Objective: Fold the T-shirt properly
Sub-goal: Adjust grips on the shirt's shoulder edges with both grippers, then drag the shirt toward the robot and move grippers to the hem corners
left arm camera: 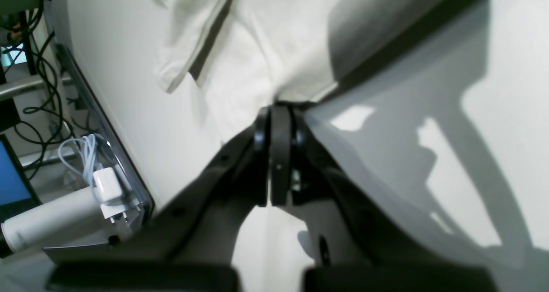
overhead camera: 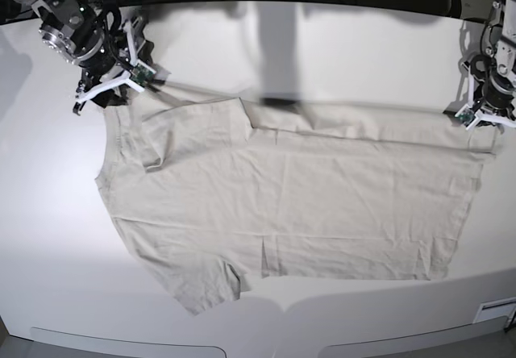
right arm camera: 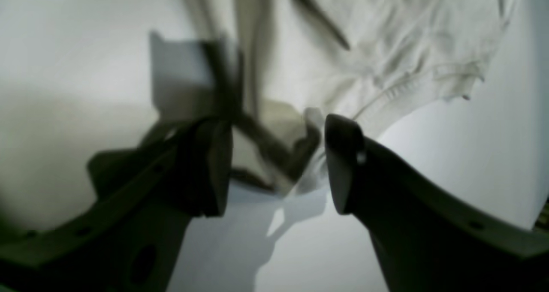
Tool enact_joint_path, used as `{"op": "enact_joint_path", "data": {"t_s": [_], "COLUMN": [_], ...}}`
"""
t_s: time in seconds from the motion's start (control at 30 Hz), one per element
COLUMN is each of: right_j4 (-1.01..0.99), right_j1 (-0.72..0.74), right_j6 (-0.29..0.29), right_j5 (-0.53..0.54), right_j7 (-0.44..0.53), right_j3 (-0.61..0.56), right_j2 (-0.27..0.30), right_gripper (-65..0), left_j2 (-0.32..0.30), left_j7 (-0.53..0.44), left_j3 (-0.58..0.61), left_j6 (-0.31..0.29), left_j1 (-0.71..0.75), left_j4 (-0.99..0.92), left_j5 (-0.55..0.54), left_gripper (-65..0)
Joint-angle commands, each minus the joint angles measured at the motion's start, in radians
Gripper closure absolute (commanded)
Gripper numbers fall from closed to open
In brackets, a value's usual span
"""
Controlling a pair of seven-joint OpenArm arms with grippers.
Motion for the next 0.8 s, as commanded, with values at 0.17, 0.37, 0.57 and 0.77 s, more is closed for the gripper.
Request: {"op": "enact_joint_path", "data": {"t_s": [0.17,0.37,0.57,0.77], "right_j4": [-0.056,-0.043,0.009,0.073], "right_j1": [0.074,0.084,0.081,0.004], "right_j6": [-0.004,-0.071,-0.103,-0.102], "right_j5": [-0.005,-0.003,0.004,0.007], "right_j7": [-0.04,-0.097,-0.121,-0.135], "right_j3": [-0.027,-0.029,-0.027,-0.019], "right_j2": [0.006,0.006,0.046,0.081], "right_gripper": [-33.4,0.0,0.0,0.0], "left_j2": [0.008,0.007,-0.046,-0.153], "left_j7": [0.0,0.087,0.14,0.15], "left_j3": [0.011,0.009,0.009,0.009], "left_j6": [-0.077,-0.077,-0.077,-0.077], "left_j1": [0.014,0.014,0.044,0.175], "left_j4": [-0.006,-0.006,-0.004,0.049], "left_j5": [-0.031,-0.032,-0.156,-0.352], "left_gripper": [0.0,0.0,0.0,0.0]}}
